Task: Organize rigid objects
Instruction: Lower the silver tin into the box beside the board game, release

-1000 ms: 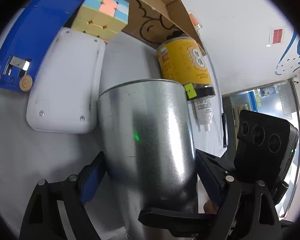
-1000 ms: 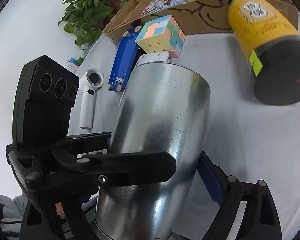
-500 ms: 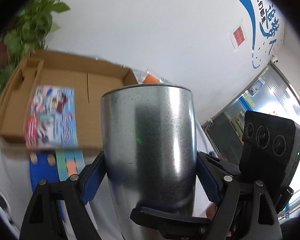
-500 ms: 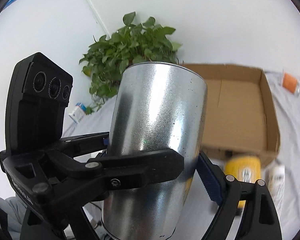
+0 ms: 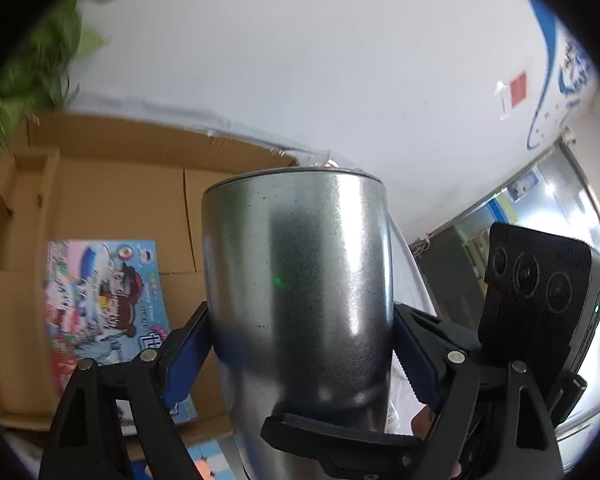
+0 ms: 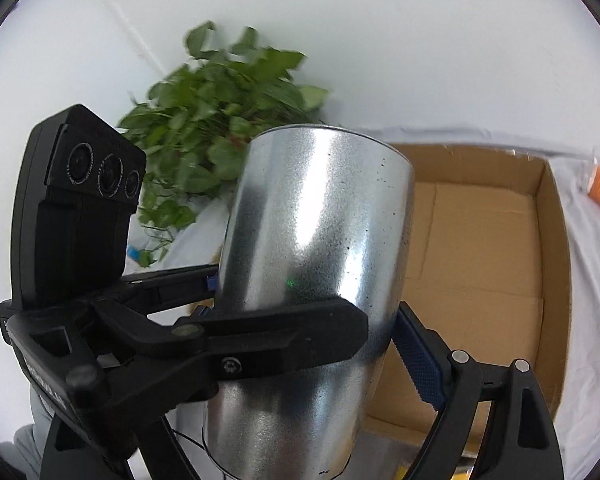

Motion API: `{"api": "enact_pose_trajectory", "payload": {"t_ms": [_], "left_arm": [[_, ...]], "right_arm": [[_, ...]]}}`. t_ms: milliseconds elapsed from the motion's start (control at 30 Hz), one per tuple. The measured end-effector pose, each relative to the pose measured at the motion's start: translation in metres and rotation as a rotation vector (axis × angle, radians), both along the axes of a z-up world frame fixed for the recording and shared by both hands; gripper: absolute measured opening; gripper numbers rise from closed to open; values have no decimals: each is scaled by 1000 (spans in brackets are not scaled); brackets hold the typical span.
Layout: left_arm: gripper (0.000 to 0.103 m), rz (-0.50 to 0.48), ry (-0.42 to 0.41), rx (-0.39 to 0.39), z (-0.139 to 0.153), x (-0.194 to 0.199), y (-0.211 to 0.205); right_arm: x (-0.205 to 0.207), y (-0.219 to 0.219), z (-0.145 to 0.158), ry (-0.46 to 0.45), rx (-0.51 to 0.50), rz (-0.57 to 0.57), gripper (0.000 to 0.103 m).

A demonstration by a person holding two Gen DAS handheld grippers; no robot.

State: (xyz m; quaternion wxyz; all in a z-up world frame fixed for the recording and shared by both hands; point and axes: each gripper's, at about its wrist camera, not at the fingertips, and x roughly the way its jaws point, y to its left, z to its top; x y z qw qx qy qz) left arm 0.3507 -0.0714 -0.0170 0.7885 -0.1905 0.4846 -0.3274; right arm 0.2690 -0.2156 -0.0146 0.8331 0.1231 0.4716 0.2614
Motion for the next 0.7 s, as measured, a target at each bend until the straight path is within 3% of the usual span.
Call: {"api": "enact_pose_trajectory", "payload": {"t_ms": [100,200,267,300,533,700], "left_arm": [[85,6,97,-16,-42,25,-2],[85,14,182,15,-82,39,-4],[85,12,224,57,-107,44,-7],[85,8,214,39,-113,45,-8],[86,14,194,90,-111,42,-18],[86,27,194,105,-110,43,-27]], "right_arm": [[24,-3,-39,77,11,-20,87],[41,-2,-81,169,11,-11,86],[44,-1,-109,229,-3,-16,85],[42,-1,-118,235,-13,-29,85],[30,-17,-130,277,-1,-85,85],[33,-1,-130,306,-9,-111,92]]}}
